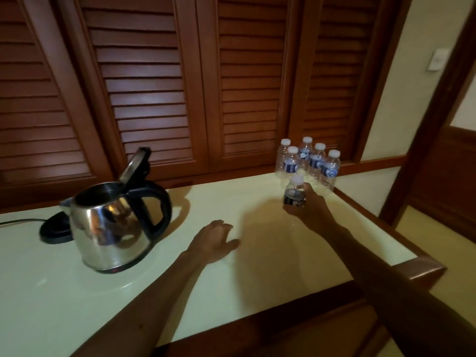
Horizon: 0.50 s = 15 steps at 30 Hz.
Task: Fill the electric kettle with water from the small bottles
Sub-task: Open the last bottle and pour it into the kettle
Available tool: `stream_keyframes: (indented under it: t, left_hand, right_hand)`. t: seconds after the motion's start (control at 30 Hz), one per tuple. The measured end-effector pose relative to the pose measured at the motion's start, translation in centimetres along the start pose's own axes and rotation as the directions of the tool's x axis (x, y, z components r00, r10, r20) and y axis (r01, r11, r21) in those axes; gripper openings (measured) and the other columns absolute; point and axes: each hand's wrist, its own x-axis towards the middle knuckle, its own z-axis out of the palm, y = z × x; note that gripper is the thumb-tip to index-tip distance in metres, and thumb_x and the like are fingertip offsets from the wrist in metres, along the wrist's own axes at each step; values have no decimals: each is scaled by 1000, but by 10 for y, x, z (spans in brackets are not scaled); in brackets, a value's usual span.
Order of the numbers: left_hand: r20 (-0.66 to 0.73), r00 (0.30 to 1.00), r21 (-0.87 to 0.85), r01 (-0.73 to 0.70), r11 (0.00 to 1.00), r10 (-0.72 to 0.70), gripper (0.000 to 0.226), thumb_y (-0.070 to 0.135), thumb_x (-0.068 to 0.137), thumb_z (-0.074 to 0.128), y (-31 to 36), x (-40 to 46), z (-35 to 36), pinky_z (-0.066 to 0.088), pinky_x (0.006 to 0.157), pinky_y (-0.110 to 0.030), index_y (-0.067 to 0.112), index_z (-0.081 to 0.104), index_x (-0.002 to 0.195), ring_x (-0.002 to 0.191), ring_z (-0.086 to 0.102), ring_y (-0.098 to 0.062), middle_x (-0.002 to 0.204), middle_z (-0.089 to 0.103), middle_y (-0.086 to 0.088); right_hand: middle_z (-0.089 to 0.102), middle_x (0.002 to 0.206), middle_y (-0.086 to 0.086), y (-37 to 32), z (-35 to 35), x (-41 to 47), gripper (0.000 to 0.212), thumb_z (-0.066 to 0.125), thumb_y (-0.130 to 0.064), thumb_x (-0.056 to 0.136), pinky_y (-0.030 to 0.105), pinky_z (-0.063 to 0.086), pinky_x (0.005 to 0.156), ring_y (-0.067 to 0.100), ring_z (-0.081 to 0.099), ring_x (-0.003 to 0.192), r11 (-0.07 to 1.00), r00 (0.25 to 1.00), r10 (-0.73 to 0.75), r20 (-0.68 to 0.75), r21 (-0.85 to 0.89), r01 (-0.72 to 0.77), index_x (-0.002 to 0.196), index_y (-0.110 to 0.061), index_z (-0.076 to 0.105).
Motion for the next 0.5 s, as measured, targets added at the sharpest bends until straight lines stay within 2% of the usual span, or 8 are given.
stream_keyframes:
  t: [0.13, 0.2, 0.37, 0.5]
  left_hand:
    - [-42, 997, -40, 68, 997, -69, 62, 55, 95, 52, 21, 40, 6, 30, 115, -35, 18, 47, 145, 142, 36, -24, 151, 42, -8]
    - [-73, 991, -65, 106, 992, -111, 61, 54, 95, 53, 29, 55, 8, 27, 116, -36, 18, 49, 143, 142, 35, -23, 151, 43, -8]
    - [-159, 971, -81, 166, 983, -177, 59, 55, 95, 50, 38, 68, 16, 26, 117, -38, 18, 52, 140, 141, 36, -23, 152, 43, -5]
    - [-177, 965, -69, 182, 981, -192, 58, 52, 96, 50, 41, 68, 16, 25, 117, -38, 18, 50, 142, 142, 35, -22, 154, 41, -4]
  right_hand:
    - [63, 118, 7, 38, -11, 30, 63, 79, -26, 76, 23, 46, 76, 16, 58, 95, 994, 999, 39, -6, 106, -38, 127, -13, 45]
    - [62, 122, 5, 51, -10, 45, 60, 77, -26, 78, 21, 43, 78, 15, 57, 97, 987, 998, 54, -14, 154, -51, 129, -13, 47]
    - [55, 136, 3, 75, -6, 80, 66, 74, -34, 80, 41, 45, 100, 25, 54, 120, 979, 994, 105, 33, 175, -109, 136, -20, 44]
    - [52, 136, 6, 88, 5, 92, 66, 72, -38, 82, 42, 45, 101, 27, 53, 120, 983, 988, 135, 69, 114, -142, 135, -14, 42]
